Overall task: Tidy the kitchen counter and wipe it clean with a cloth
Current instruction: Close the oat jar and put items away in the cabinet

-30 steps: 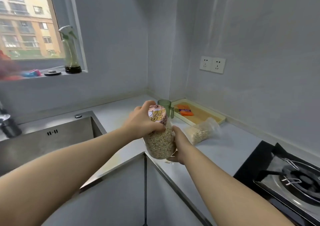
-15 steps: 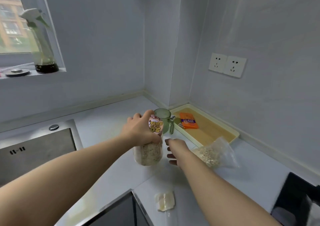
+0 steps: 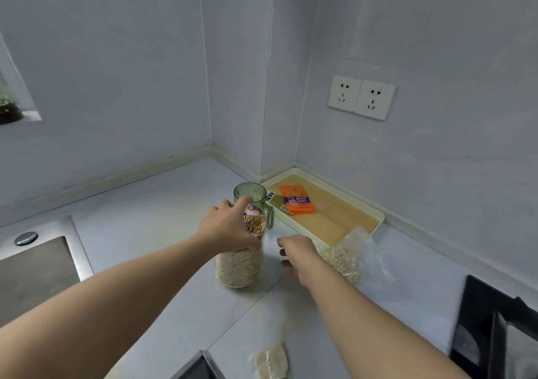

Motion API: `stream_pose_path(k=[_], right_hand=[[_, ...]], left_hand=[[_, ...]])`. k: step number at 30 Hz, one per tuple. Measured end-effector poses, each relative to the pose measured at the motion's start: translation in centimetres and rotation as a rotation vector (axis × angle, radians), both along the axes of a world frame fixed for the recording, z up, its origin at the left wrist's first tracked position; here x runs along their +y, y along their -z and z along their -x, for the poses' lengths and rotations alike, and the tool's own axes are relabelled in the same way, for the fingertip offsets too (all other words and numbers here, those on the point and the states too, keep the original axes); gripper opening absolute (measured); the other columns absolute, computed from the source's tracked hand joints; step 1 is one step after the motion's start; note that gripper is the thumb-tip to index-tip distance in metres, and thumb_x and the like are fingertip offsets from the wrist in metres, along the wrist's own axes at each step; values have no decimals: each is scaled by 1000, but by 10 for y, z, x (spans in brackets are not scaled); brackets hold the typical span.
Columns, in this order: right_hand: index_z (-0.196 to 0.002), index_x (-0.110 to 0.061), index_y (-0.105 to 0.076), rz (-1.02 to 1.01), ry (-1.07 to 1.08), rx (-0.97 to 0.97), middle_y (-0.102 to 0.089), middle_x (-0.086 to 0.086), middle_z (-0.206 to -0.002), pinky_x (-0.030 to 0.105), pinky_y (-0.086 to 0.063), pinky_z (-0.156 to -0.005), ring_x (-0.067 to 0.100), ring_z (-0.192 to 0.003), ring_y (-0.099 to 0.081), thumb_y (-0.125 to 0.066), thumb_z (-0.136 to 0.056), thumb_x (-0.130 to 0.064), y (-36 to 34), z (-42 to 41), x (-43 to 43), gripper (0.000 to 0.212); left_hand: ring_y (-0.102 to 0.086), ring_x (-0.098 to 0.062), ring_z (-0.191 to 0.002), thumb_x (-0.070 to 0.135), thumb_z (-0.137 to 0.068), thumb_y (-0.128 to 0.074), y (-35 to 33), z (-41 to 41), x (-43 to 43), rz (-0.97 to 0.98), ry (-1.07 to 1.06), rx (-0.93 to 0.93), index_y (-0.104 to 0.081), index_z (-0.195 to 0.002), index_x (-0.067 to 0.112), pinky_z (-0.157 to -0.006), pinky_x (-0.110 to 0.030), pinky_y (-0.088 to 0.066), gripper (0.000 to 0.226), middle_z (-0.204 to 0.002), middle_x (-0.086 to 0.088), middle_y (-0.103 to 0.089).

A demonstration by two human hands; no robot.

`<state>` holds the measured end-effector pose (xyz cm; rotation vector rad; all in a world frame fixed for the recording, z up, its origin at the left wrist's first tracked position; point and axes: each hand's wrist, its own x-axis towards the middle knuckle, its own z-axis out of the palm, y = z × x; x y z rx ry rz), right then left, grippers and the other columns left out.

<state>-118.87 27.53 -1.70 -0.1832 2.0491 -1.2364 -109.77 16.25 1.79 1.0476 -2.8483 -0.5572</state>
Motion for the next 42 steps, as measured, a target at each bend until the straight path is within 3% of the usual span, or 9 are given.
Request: stream_pose_path(k=[4,9,14,18,22,29,36,40,42], right_hand=[[-121,1,-52,6,39,41,-49,11,-93,32,-36,-73,24,-83,-48,-46,-92,-13,2,12,6,34],[-91,-9,-51,-5,85,74,-52,11,-94,33,-40,-72,27,-86,-50,-47,-90,-14,6,19,13,6],[-80,-11,-53,-8,113,168,-53,10,-90,31,-37,-70,25,-81,-47,-47,-89,-13,15,32,30,11],[-110,-13,-59,-239,124,394,-60,8,-108,34,-45,-85,29,-102,-53,-42,-91,-19,17,44,60,26],[-122,-20,-54,-444,75,538,-51,8,-129,35,-38,-96,30,-122,-40,-41,-94,-25,13,52,77,32],[-133,-28,-42,-625,7,612,-31,7,-140,36,-26,-105,28,-130,-28,-44,-94,-35,18,63,86,40],[-145,-10,-17,-684,78,567,-37,14,-143,39,-27,-107,30,-133,-30,-48,-93,-38,24,77,90,67],[-134,-9,-39,-640,124,549,-50,14,-134,38,-33,-103,31,-127,-41,-44,-97,-27,13,81,84,41],[-123,-8,-53,-500,124,536,-58,13,-124,36,-39,-95,31,-117,-51,-41,-98,-20,8,78,79,30]], left_hand=[[-41,-30,-119,43,-66,-74,1,5,-2,0,18,-22,-22,-142,37,-92,-38,-44,92,-129,-9,-44],[-38,-33,-122,42,-63,-77,6,11,-4,-51,5,-7,-20,-142,37,-95,-42,-43,97,-132,-11,-41],[-33,-32,-126,39,-66,-74,10,12,-4,-48,16,9,-11,-145,41,-96,-41,-40,101,-138,-9,-35],[-20,-32,-137,52,-76,-56,15,14,-1,152,76,-141,-11,-143,47,-105,-48,-28,81,-150,-5,-20],[-13,-34,-141,57,-78,-52,19,20,6,215,36,-173,-11,-144,44,-106,-50,-25,78,-153,-8,-15],[-18,-32,-139,55,-78,-52,24,20,6,240,11,-149,-11,-144,44,-103,-45,-29,79,-153,-7,-16],[-17,-32,-140,54,-77,-51,29,20,5,227,-4,-117,-13,-142,46,-104,-45,-29,76,-153,-6,-16],[-19,-30,-138,54,-77,-51,30,20,5,237,-4,-97,-16,-141,45,-103,-45,-29,74,-152,-6,-19],[-20,-30,-137,54,-77,-51,29,20,5,244,4,-98,-16,-142,45,-102,-44,-29,75,-151,-6,-20]])
